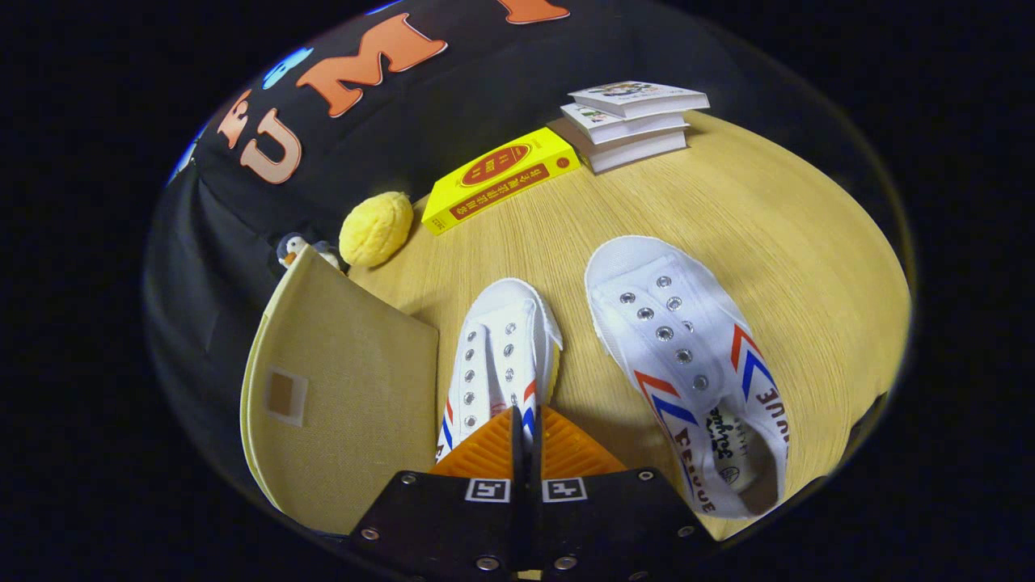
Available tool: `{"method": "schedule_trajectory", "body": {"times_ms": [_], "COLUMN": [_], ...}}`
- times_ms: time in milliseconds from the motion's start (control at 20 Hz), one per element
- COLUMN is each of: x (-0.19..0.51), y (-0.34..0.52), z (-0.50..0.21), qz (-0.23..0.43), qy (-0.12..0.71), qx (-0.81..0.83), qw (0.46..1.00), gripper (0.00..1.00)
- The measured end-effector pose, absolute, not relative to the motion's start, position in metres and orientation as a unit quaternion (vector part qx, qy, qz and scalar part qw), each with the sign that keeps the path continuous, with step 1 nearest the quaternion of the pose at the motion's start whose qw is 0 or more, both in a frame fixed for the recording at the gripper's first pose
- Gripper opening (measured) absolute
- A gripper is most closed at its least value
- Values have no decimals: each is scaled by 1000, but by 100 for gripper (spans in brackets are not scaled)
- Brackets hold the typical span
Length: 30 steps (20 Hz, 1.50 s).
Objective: Open the storage box then place both shoes into the box .Put the left shoe in first, then the right shoe, with the right side of both shoes facing outward in a uniform manner.
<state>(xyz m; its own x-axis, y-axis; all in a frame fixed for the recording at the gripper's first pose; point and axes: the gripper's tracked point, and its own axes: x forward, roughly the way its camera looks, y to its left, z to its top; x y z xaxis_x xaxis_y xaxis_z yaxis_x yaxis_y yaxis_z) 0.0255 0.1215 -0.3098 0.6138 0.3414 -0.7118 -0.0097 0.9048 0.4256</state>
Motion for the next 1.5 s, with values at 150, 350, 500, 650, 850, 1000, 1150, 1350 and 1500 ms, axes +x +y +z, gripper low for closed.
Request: {"method": "schedule_trajectory", "body": {"times_ms": [150, 350, 500, 650, 850, 1000, 1150, 1350, 1500], "x": [28, 27, 28, 27, 19, 13, 4, -4, -7], "y": [123, 122, 119, 121, 141, 168, 207, 259, 288], "z": [-292, -266, -226, -181, -131, -108, -105, -118, -139], "qz": [101, 92, 94, 95, 113, 133, 150, 167, 171], "qy": [409, 393, 358, 326, 295, 279, 282, 298, 318], "qx": [203, 231, 228, 245, 268, 282, 283, 291, 278], "qw": [884, 885, 900, 908, 910, 908, 904, 894, 890], "gripper": [0, 0, 0, 0, 0, 0, 0, 0, 0]}}
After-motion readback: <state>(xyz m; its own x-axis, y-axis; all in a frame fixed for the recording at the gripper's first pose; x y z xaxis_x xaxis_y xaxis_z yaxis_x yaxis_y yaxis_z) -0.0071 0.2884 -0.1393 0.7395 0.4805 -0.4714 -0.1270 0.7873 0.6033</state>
